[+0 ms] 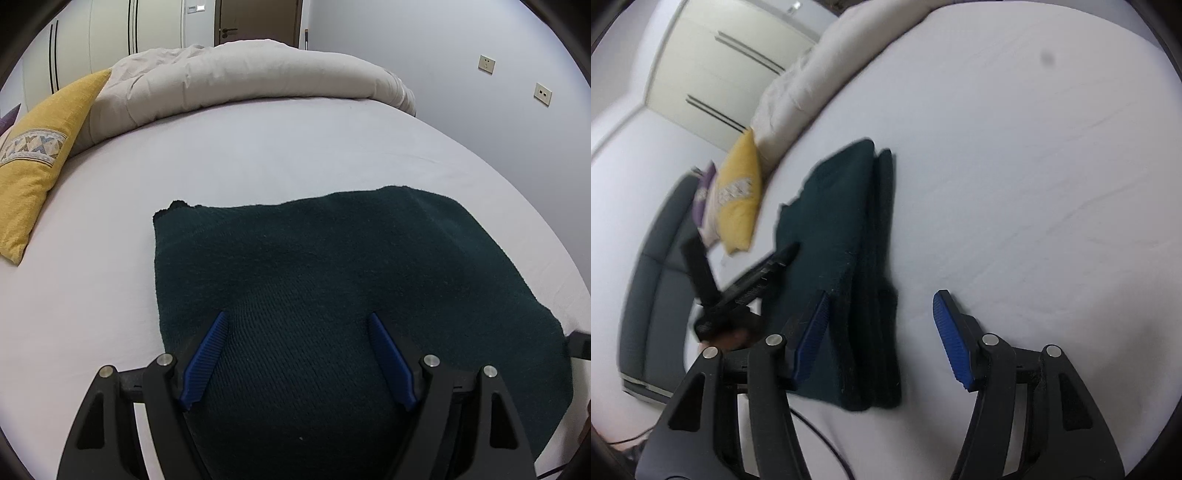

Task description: Fold small clothes

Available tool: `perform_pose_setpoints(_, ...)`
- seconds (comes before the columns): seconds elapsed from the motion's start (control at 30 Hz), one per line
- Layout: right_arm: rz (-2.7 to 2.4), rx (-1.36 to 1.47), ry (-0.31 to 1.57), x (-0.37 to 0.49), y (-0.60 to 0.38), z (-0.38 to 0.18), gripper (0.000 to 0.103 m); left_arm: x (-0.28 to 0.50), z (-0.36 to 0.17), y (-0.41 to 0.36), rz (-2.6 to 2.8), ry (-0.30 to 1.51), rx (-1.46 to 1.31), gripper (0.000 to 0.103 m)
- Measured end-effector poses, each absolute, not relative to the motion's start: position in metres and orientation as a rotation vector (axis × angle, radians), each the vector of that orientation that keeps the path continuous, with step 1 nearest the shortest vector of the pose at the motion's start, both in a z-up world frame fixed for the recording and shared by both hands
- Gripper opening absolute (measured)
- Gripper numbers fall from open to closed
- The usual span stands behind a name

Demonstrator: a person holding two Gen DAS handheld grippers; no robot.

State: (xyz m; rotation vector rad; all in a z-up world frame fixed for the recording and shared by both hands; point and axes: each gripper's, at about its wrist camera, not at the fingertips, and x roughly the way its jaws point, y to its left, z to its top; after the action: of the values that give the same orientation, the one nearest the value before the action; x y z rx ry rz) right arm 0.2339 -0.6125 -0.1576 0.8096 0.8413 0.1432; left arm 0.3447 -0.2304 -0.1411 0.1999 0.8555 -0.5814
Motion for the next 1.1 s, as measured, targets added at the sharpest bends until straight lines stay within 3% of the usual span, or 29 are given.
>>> perform_pose_setpoints(0.33, 0.199, 0.793, 0.888, 0.293, -0.6, -0.142, 0.063, 0.332, -0.115, -0.206, -0.583, 0.857, 0.139, 0.081)
perform_pose_setpoints(0.43, 0.191, 0.78, 0.924, 0.31, -0.598, -0.147, 0.064, 0.325, -0.098, -0.161, -0.552, 0.825, -0.009, 0.091)
perform_pose_setpoints(0.63, 0.233, 0.834, 0.973, 0.335, -0.592, -0.164, 0.064, 0.331, -0.132, -0.142, -0.621, 1.031, -0.153, 0.088)
perform_pose_setpoints(0.77, 0.233, 0.865, 1.004, 0.354, -0.588, -0.171, 0.052, 0.338, -0.154, -0.145, -0.664, 1.122, -0.284, 0.088)
perform_pose_setpoints(0.8, 0.227, 0.849, 1.019, 0.358, -0.585, -0.172, 0.046, 0.338, -0.155, -0.146, -0.666, 1.119, -0.296, 0.087)
perform_pose_setpoints(0.83, 0.223, 0.828, 1.037, 0.361, -0.584, -0.173, 0.042, 0.338, -0.156, -0.149, -0.678, 1.122, -0.286, 0.076)
perform_pose_setpoints(0.9, 0.212, 0.791, 1.057, 0.366, -0.58, -0.174, 0.033, 0.338, -0.156, -0.155, -0.683, 1.131, -0.254, 0.07)
perform_pose_setpoints(1.0, 0.188, 0.768, 1.053, 0.366, -0.575, -0.173, 0.026, 0.338, -0.152, -0.161, -0.677, 1.14, -0.229, 0.062)
perform_pose_setpoints(1.1, 0.138, 0.693, 1.043, 0.36, -0.561, -0.16, 0.022, 0.334, -0.143, -0.158, -0.68, 1.137, -0.232, 0.047)
